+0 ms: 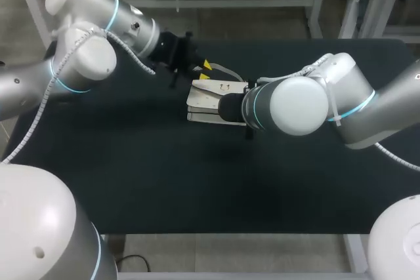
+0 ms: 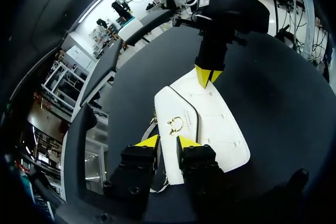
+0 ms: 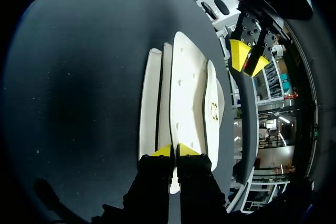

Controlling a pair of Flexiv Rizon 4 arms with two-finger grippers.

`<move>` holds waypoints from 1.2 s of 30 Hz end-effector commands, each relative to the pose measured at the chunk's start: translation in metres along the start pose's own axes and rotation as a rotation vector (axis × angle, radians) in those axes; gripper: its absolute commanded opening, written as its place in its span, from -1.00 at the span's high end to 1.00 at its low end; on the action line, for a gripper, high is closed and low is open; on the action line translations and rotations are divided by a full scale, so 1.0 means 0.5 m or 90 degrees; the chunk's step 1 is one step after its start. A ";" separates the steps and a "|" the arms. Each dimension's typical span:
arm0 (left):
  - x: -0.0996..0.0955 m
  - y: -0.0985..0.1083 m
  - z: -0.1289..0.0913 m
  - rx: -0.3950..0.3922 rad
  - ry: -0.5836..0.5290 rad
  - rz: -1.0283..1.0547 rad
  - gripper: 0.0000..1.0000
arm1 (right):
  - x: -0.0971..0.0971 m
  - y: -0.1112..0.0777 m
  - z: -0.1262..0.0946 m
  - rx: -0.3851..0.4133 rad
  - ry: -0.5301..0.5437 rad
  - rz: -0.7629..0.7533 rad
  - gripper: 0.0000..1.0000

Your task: Pick up the bag, open it, inspect its contents, close it, and place it on the opposite side

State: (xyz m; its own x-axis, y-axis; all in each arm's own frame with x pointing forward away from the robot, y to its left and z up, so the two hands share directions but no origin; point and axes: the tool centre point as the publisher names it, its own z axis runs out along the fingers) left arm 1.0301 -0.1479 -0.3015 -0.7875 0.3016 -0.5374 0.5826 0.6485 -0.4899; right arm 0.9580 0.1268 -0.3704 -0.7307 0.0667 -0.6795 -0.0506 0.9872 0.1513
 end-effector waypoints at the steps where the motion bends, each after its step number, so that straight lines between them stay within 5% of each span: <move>1: 0.037 -0.005 -0.002 0.010 -0.022 0.007 -0.81 | 0.009 -0.005 0.003 -0.008 -0.078 0.000 1.00; 15: 0.063 0.003 0.040 0.015 -0.025 0.009 -0.66 | 0.009 -0.005 0.003 -0.008 -0.078 0.000 1.00; 22: 0.059 0.009 0.048 -0.002 -0.024 0.009 0.07 | 0.009 -0.005 0.003 -0.008 -0.078 0.000 1.00; 36: 0.060 0.021 0.047 -0.020 -0.019 0.021 0.10 | 0.009 -0.005 0.003 -0.008 -0.078 0.000 1.00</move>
State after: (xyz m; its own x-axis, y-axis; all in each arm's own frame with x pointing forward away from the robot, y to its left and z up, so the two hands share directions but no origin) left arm 1.0161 -0.1482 -0.3367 -0.7631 0.3049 -0.5698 0.5988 0.6653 -0.4459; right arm 0.9580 0.1267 -0.3704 -0.7307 0.0667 -0.6795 -0.0506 0.9872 0.1513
